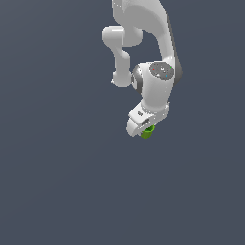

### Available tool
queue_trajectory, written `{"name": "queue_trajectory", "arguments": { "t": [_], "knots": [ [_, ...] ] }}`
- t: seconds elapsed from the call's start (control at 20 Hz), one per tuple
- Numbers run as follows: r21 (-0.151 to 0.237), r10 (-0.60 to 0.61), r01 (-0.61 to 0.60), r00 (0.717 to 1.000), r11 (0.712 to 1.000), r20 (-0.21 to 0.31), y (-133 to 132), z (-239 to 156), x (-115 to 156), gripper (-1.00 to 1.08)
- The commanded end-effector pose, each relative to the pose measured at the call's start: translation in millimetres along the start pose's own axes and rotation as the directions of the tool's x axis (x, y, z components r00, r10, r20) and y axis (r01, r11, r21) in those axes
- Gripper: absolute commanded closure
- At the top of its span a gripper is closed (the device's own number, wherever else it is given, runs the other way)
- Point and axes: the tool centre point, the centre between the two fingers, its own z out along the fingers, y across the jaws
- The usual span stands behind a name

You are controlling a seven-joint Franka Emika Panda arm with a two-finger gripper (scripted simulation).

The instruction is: Pick up the object and move it to a goal position.

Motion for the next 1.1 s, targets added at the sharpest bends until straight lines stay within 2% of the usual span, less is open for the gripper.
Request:
{"name": "queue_trajectory", "arguments": {
  "t": [0.0,1.05],
  "knots": [
    [-0.002,-0.001,0.001,1.000,1.000,-0.001,-10.0,-25.8,-3.5,1.08],
    [0.000,-0.003,0.003,1.000,1.000,-0.002,-99.4,-258.6,-36.0,1.08]
  ]
}}
